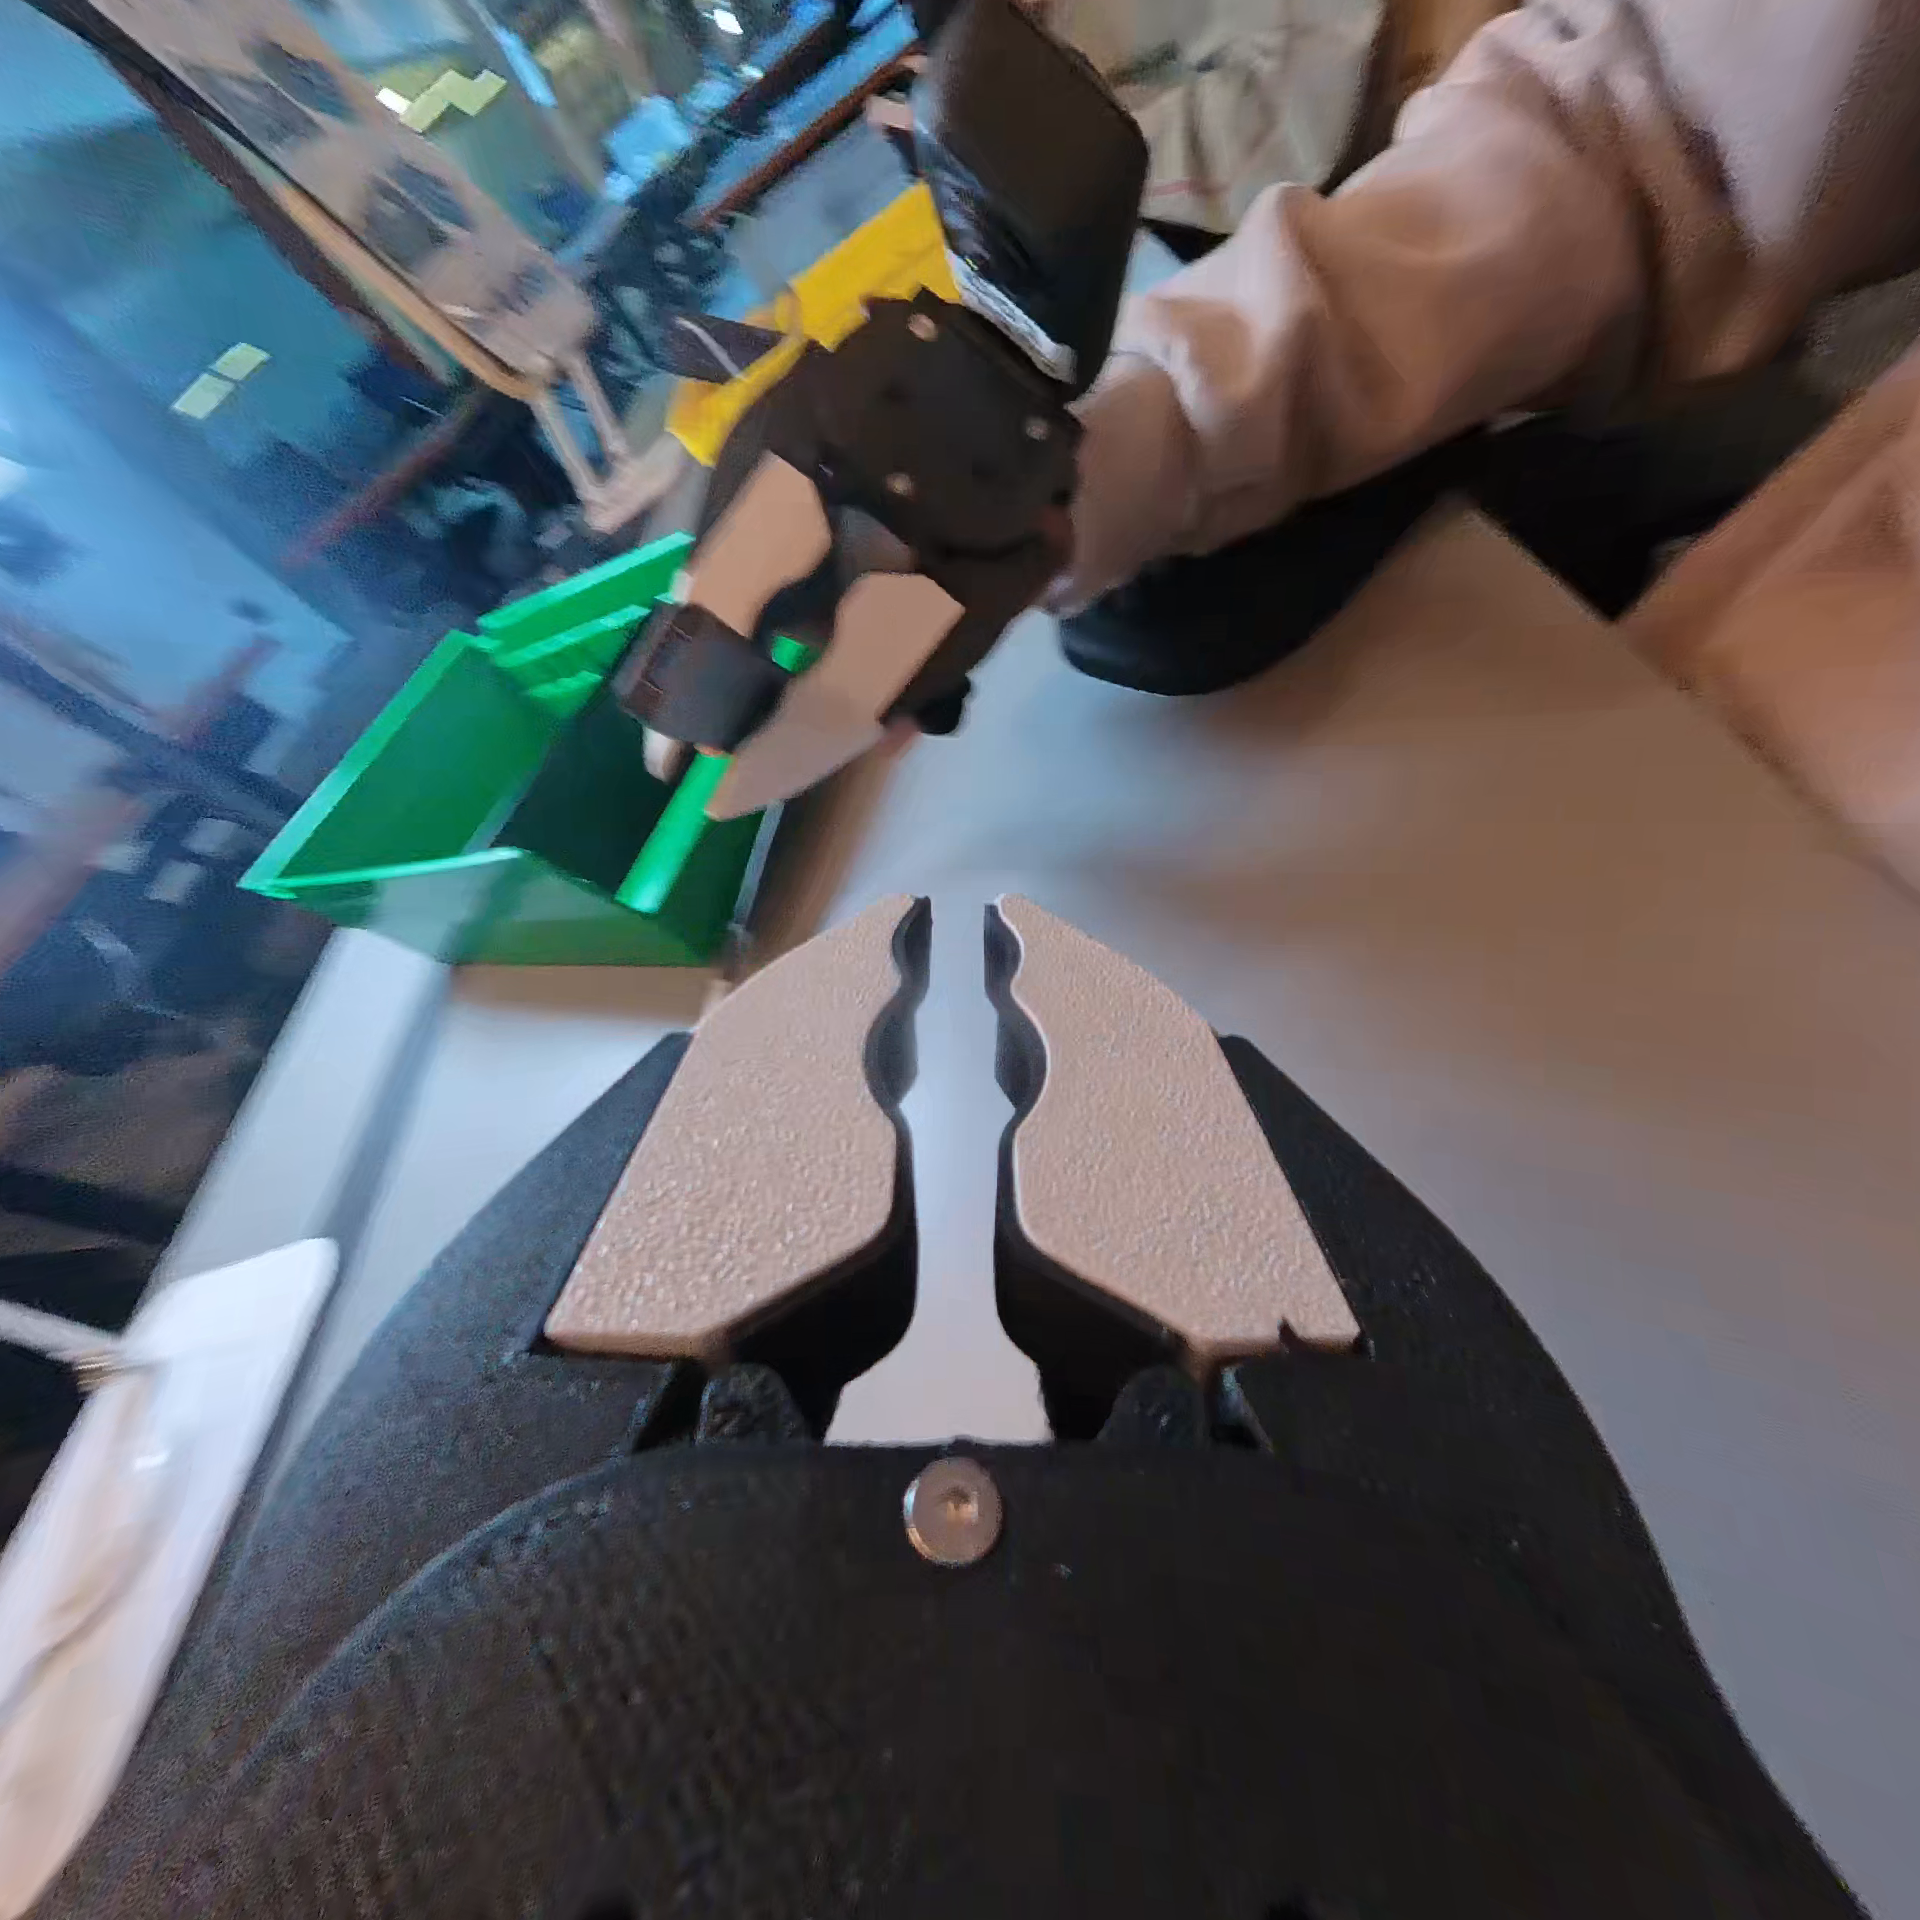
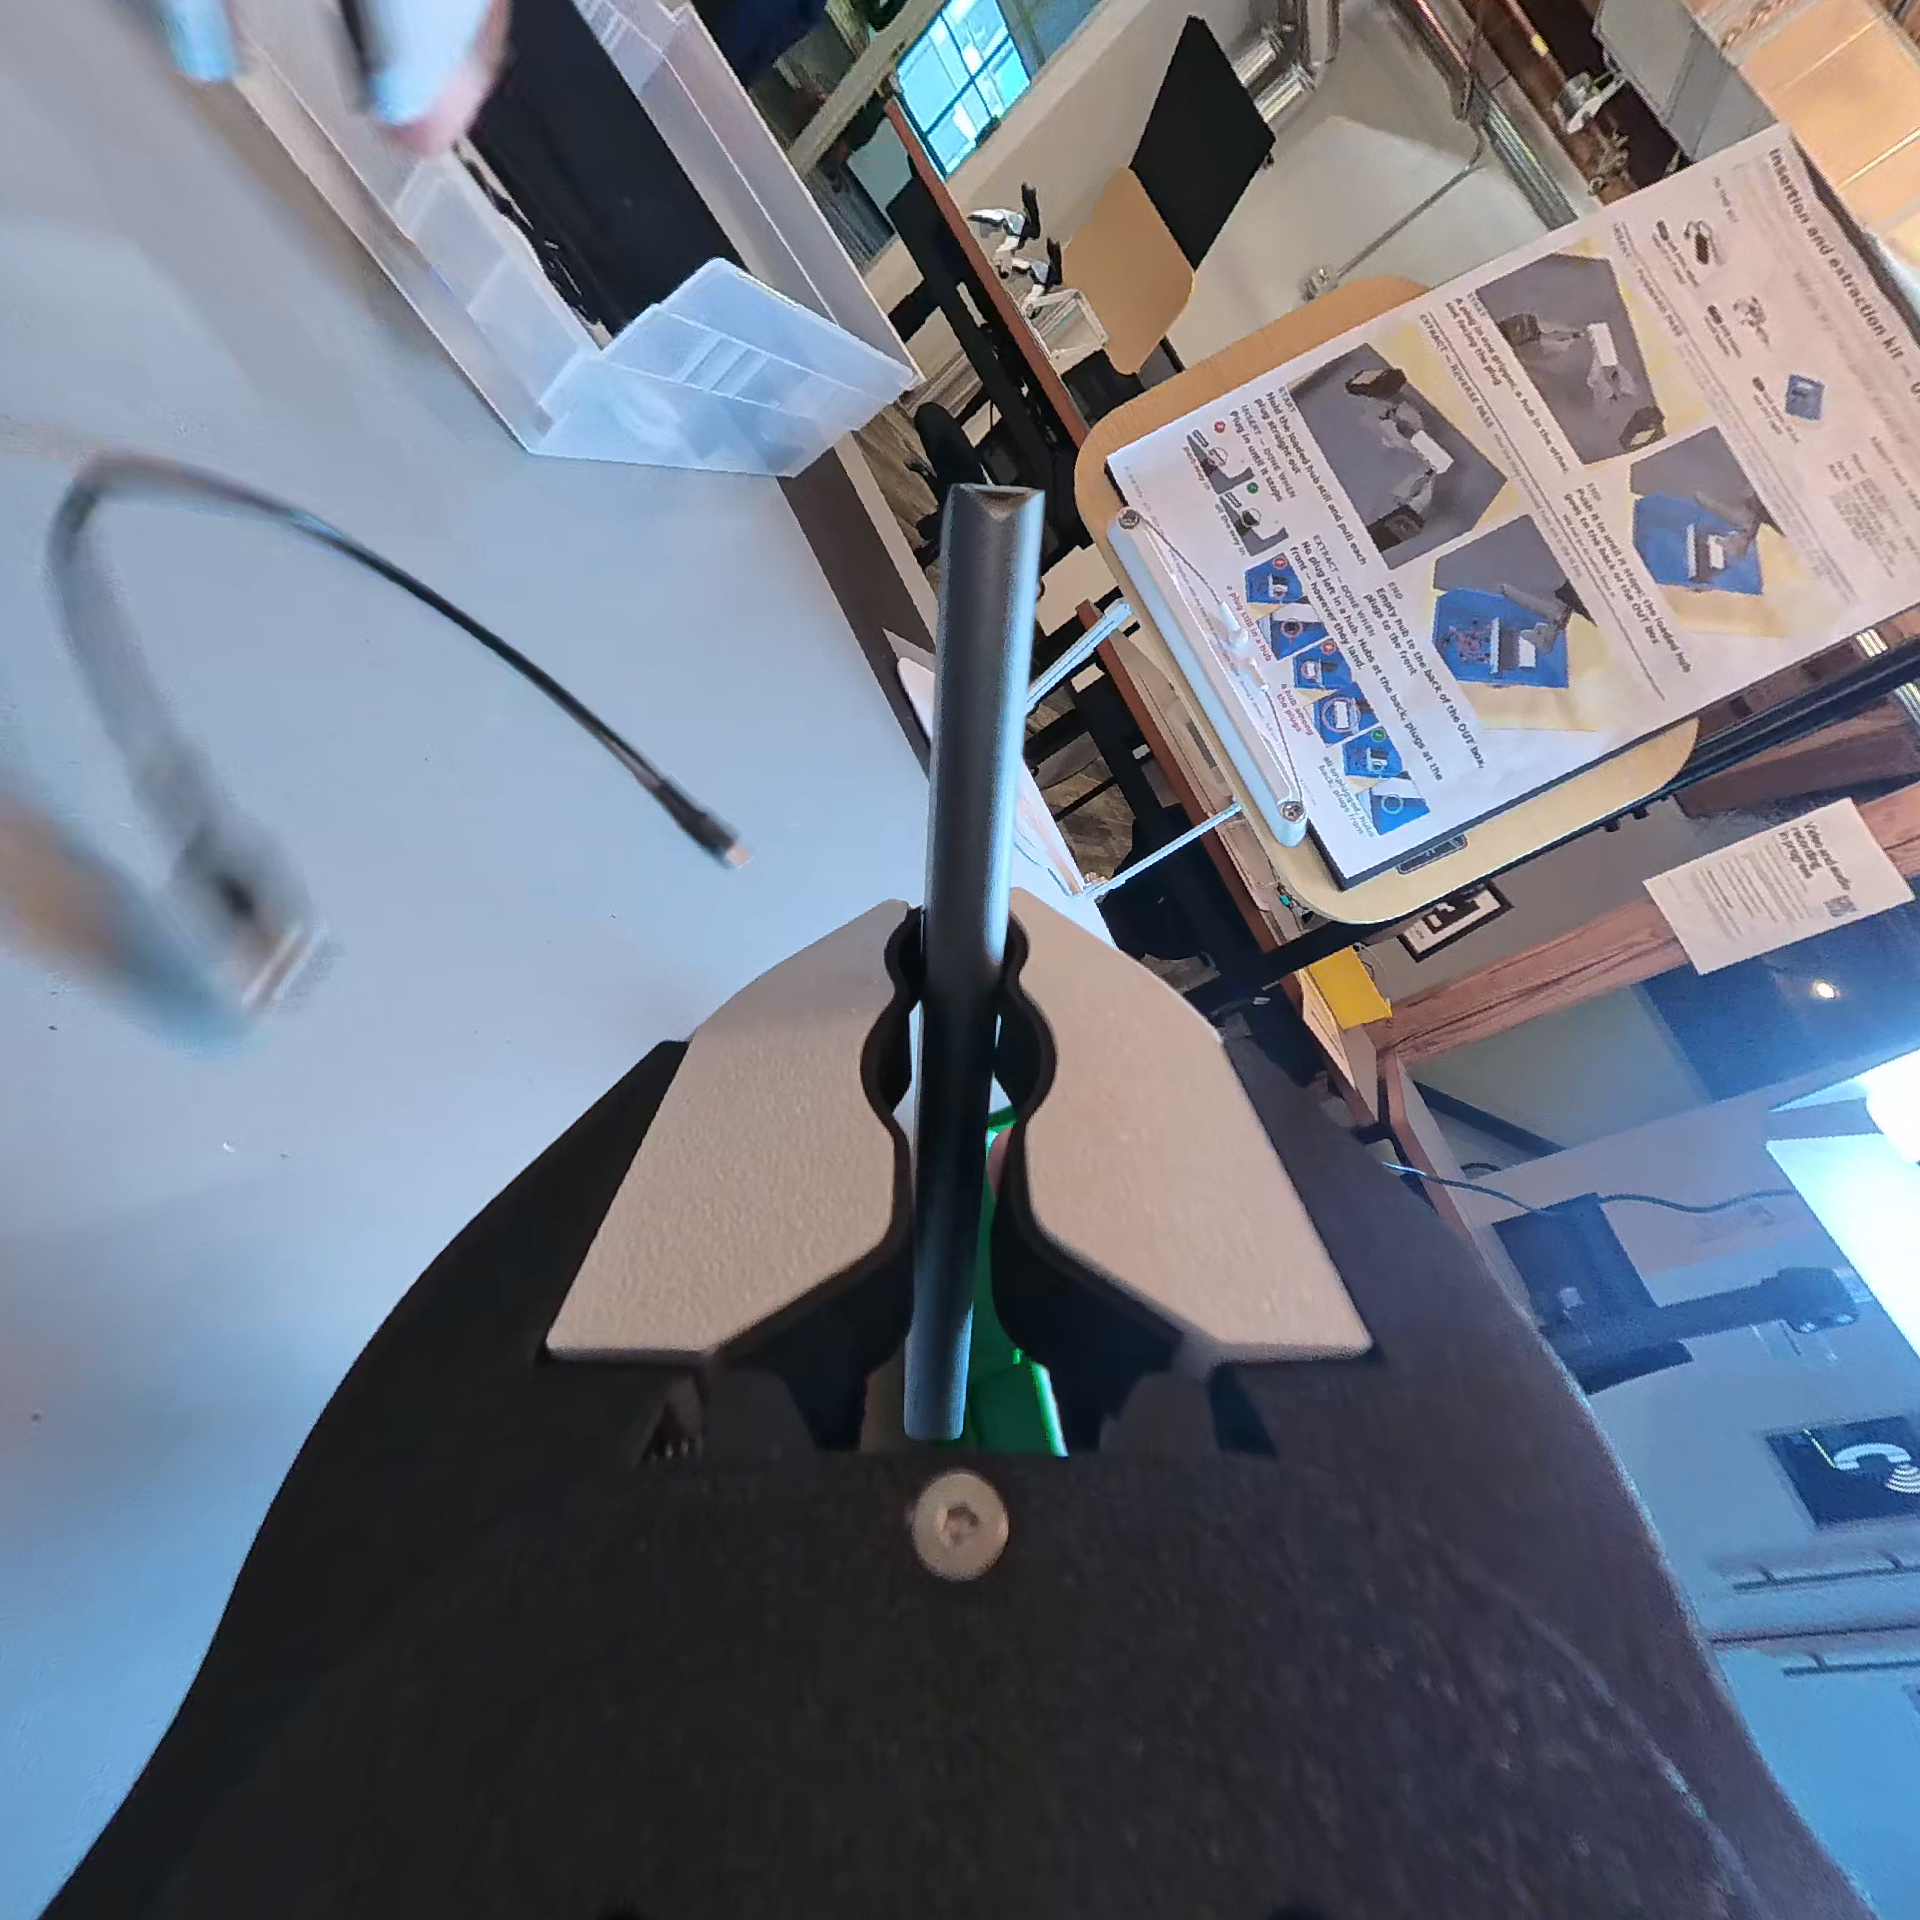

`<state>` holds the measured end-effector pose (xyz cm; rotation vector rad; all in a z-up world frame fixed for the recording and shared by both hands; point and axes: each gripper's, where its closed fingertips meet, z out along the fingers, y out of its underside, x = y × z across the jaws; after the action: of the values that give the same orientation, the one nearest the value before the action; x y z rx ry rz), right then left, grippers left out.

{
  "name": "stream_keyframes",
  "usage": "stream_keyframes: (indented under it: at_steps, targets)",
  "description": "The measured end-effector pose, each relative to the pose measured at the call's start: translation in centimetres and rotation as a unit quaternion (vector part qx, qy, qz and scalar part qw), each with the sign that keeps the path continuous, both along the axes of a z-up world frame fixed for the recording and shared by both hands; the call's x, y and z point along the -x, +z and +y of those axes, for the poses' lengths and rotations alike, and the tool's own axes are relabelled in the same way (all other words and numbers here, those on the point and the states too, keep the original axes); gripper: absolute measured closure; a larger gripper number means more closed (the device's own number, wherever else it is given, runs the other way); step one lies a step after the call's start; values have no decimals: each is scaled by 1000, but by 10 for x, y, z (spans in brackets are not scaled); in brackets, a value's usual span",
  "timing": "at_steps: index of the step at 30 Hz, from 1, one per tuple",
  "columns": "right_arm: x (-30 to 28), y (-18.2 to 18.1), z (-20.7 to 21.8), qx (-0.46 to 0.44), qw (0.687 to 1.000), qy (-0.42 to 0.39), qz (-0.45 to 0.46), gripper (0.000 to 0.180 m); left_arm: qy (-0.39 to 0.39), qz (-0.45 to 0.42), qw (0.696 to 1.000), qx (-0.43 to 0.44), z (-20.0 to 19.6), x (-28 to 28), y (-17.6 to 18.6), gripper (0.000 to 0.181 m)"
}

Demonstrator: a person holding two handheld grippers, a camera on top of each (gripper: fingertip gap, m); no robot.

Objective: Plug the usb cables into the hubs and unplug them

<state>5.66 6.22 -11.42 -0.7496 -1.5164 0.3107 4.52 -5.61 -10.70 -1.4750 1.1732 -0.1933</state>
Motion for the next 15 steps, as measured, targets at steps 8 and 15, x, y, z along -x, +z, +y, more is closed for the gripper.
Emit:
stream_keyframes:
  at_steps: [8,15]
  targets:
    - [0,-1,3,6,1000,-3,-2,168,52,44,985,160,17,11,-71,171]
    - [-1,1,3,1,1000,-6,-2,168,121,24,936,329,29,-1,-116,153]
